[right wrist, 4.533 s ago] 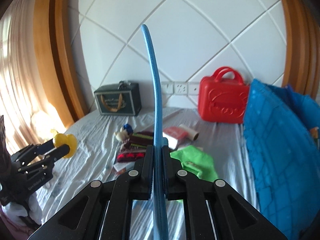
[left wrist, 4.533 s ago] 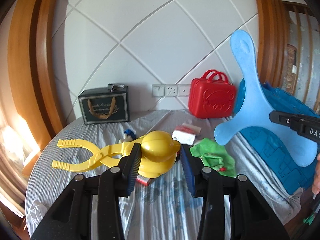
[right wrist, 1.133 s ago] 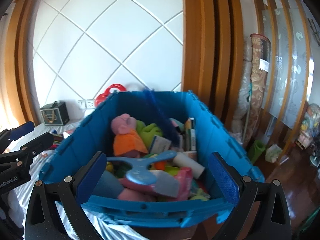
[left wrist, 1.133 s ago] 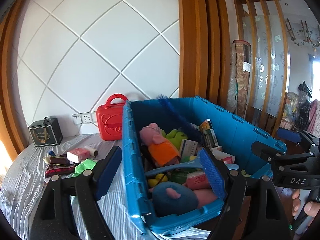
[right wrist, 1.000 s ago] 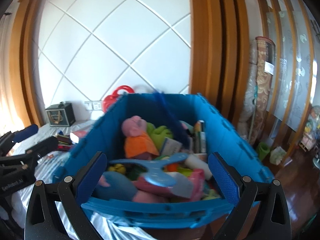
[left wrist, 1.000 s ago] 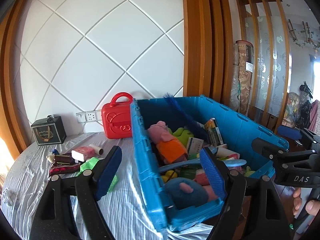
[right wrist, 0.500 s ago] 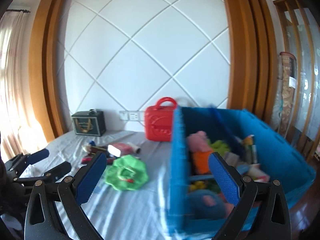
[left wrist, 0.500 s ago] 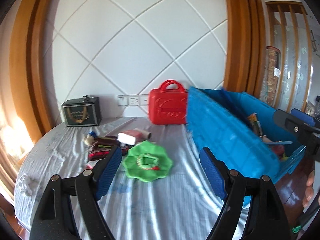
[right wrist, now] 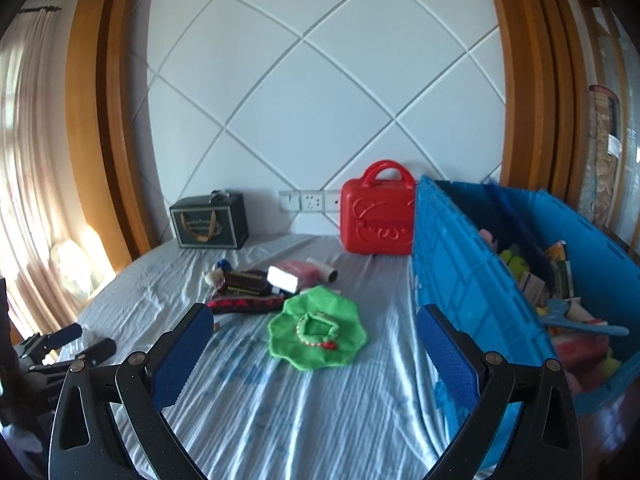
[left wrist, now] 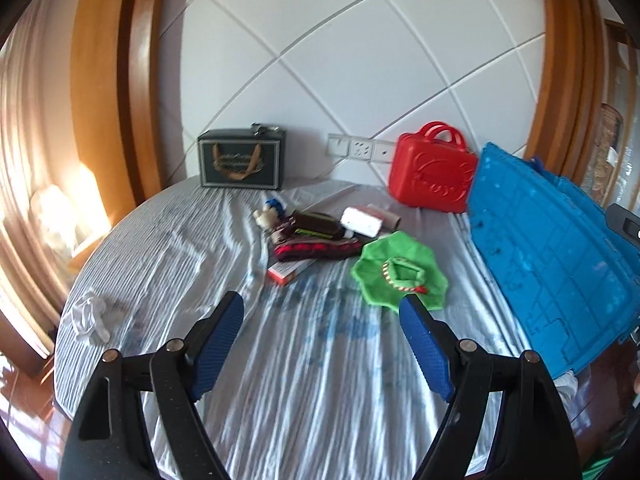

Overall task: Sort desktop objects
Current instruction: 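Move both grippers back from the bin over the remaining items on the bed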

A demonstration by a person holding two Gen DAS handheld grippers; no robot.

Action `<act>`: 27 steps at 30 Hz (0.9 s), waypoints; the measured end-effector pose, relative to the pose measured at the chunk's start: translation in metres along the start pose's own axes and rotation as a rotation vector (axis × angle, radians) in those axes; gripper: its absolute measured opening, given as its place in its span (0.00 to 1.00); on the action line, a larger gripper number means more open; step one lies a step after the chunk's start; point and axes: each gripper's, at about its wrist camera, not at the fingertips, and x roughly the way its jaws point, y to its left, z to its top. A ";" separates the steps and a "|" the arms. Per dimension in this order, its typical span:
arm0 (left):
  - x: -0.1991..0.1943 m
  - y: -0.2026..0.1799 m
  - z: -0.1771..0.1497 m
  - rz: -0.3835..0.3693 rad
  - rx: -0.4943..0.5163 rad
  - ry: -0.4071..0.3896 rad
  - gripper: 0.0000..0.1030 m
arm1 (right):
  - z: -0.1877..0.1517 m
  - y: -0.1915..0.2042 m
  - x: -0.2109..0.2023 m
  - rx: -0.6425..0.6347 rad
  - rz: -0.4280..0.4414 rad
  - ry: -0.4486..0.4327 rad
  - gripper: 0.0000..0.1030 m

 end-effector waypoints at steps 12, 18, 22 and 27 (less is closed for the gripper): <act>0.069 0.028 0.014 0.117 -0.084 0.098 0.78 | -0.006 -0.011 0.134 -0.025 0.082 0.197 1.00; 0.134 0.019 0.021 0.132 -0.077 0.174 0.78 | -0.017 -0.035 0.201 -0.008 0.102 0.291 1.00; 0.178 0.027 0.016 0.138 -0.075 0.246 0.78 | -0.031 -0.046 0.243 0.020 0.113 0.389 1.00; 0.241 0.042 0.010 0.121 -0.048 0.342 0.78 | -0.056 -0.058 0.279 0.051 0.087 0.489 1.00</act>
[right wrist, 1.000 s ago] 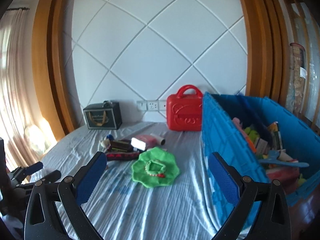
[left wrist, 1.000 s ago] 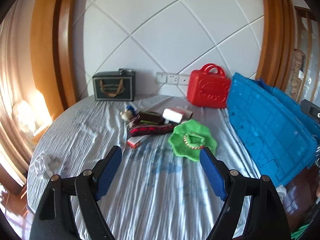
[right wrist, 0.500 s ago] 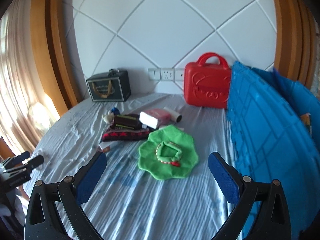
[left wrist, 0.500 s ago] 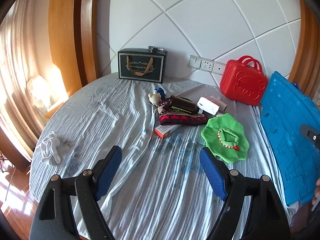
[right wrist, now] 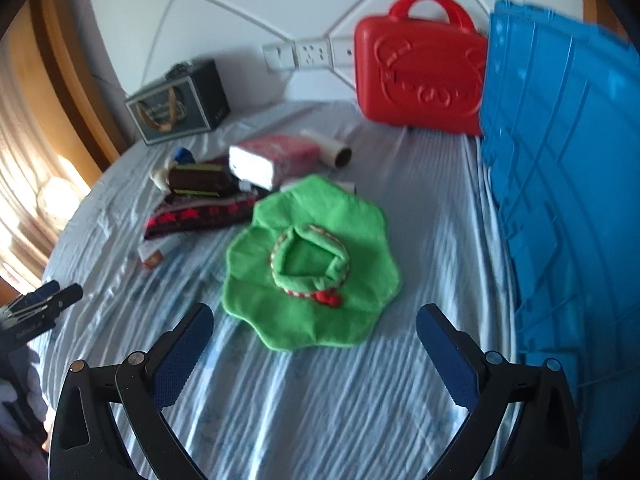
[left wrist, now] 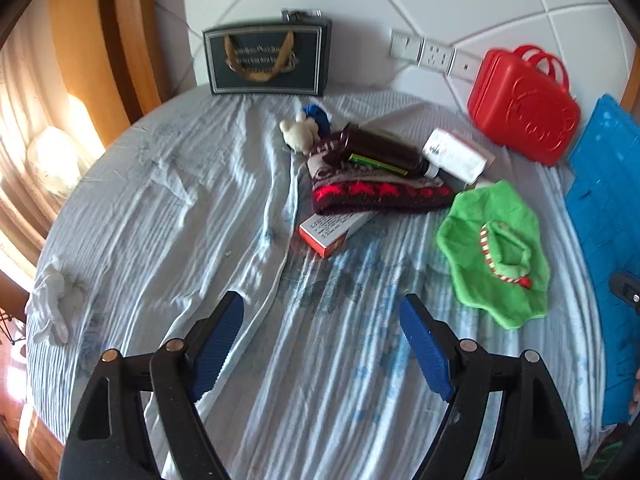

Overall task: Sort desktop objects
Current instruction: 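Move both grippers back from the bin over the remaining items on the bed, then grasp the white box with the left gripper while the right grasps the green cloth hat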

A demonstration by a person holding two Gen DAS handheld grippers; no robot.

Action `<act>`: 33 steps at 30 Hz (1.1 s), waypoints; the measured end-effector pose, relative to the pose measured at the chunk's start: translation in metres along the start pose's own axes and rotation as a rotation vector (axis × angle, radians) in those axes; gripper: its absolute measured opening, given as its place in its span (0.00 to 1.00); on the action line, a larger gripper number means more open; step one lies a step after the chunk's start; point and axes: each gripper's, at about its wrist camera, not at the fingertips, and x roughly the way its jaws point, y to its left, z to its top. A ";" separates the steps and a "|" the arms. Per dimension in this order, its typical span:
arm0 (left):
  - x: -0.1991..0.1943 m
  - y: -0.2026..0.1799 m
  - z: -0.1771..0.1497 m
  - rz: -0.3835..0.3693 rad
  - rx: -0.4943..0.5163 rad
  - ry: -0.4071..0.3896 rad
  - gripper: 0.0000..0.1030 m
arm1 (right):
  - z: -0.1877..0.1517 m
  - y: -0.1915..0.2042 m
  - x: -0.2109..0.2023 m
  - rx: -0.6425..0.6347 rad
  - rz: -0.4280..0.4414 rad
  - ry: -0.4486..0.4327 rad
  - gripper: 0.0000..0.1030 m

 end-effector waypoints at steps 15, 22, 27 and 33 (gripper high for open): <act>0.142 -0.014 0.062 -0.068 0.235 0.125 0.78 | 0.006 -0.024 0.102 0.157 -0.085 0.202 1.00; 0.181 -0.025 0.077 -0.104 0.277 0.162 0.78 | 0.025 -0.035 0.137 0.201 -0.087 0.249 1.00; 0.193 -0.035 0.088 -0.112 0.273 0.145 0.86 | 0.046 -0.042 0.171 0.184 -0.140 0.281 1.00; 0.203 -0.043 0.093 -0.113 0.263 0.128 0.99 | 0.054 -0.043 0.189 0.106 -0.199 0.259 1.00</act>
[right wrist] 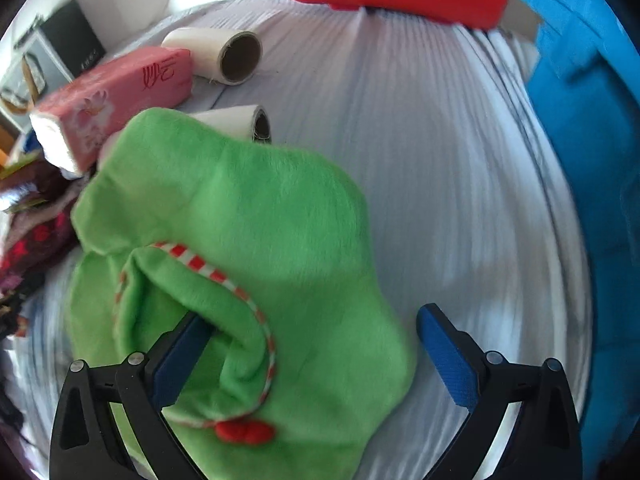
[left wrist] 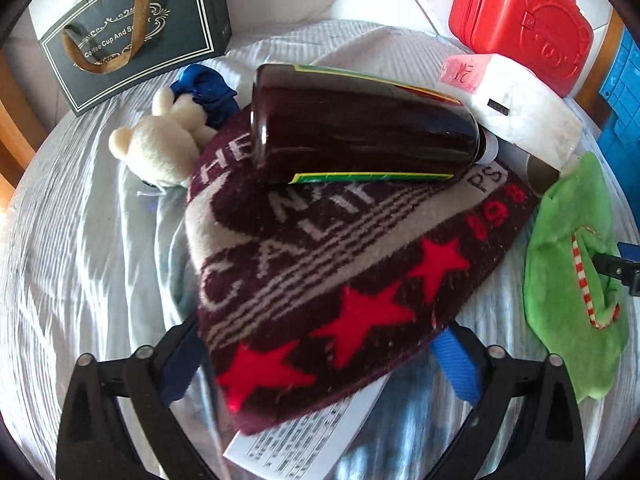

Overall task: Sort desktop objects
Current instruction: 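Grasp the white box with the left gripper while the right grasps the green cloth hat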

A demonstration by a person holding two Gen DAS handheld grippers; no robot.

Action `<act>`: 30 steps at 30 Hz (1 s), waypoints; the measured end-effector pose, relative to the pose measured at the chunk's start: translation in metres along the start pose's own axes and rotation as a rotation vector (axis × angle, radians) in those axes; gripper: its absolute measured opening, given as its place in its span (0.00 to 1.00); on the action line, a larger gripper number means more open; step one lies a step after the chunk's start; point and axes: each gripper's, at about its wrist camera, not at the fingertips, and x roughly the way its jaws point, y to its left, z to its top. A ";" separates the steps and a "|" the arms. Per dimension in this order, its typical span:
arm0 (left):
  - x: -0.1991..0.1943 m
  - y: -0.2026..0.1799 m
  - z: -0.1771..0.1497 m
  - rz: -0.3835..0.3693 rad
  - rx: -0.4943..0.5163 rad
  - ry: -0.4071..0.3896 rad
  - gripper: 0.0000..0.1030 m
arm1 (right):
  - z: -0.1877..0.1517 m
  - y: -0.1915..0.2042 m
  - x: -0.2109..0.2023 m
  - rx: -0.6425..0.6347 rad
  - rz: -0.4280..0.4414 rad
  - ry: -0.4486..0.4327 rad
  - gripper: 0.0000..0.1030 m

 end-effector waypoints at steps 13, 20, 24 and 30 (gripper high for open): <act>-0.023 -0.012 -0.034 -0.012 -0.036 0.000 0.44 | -0.042 0.029 -0.023 -0.140 -0.002 -0.079 0.46; -0.052 -0.020 -0.084 -0.059 -0.114 0.054 0.40 | -0.092 0.024 -0.049 -0.102 0.115 -0.079 0.24; -0.070 -0.023 -0.107 -0.060 -0.121 0.050 0.40 | -0.103 0.014 -0.064 -0.081 0.151 -0.091 0.23; -0.123 -0.041 -0.130 -0.046 -0.127 -0.056 0.40 | -0.106 0.025 -0.122 -0.106 0.162 -0.222 0.23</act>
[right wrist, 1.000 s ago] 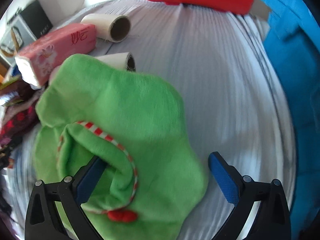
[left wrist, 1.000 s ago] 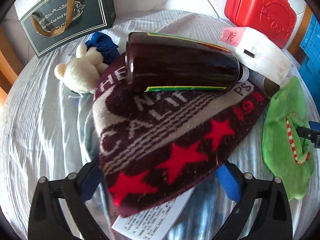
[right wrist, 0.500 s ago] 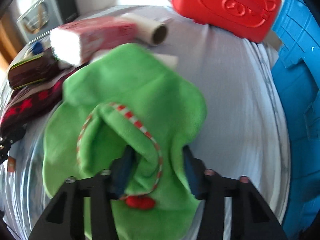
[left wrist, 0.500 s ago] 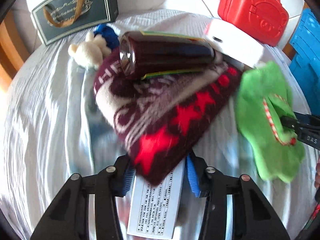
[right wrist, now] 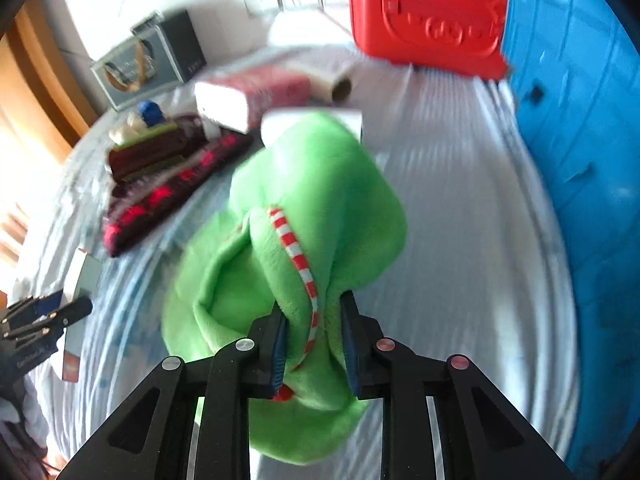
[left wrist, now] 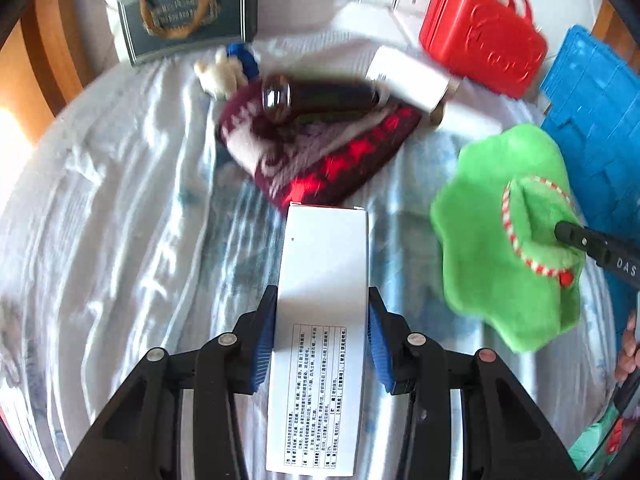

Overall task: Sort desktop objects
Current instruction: 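Grasp the white box with the left gripper while the right grasps the green cloth hat, then carry the white box with the left gripper while the right carries the green hat into the bin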

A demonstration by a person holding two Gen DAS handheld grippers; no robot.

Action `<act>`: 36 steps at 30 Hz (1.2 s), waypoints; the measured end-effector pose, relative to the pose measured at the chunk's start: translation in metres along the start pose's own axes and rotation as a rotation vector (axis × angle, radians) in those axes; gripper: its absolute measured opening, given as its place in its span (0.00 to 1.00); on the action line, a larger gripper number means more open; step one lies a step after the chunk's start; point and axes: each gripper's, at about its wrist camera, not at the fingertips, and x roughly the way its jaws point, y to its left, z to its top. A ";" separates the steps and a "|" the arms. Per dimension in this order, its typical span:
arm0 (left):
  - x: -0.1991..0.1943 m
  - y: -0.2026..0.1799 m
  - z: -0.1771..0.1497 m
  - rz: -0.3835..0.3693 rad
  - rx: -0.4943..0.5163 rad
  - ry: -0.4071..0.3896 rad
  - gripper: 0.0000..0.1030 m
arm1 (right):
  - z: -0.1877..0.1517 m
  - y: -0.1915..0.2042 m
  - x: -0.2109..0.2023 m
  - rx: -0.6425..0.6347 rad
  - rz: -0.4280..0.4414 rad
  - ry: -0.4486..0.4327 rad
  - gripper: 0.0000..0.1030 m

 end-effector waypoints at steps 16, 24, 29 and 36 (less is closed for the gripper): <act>-0.135 -0.046 0.002 0.042 -0.007 -0.288 0.40 | -0.001 0.020 -0.143 -0.119 0.018 -0.322 0.23; -0.191 -0.059 -0.013 0.024 0.056 -0.396 0.40 | -0.020 0.028 -0.207 -0.078 -0.007 -0.435 0.23; -0.212 -0.062 -0.023 -0.008 0.089 -0.440 0.40 | -0.031 0.037 -0.243 -0.058 -0.068 -0.499 0.23; -0.244 -0.090 -0.025 -0.089 0.134 -0.505 0.40 | -0.042 0.020 -0.301 0.000 -0.146 -0.610 0.23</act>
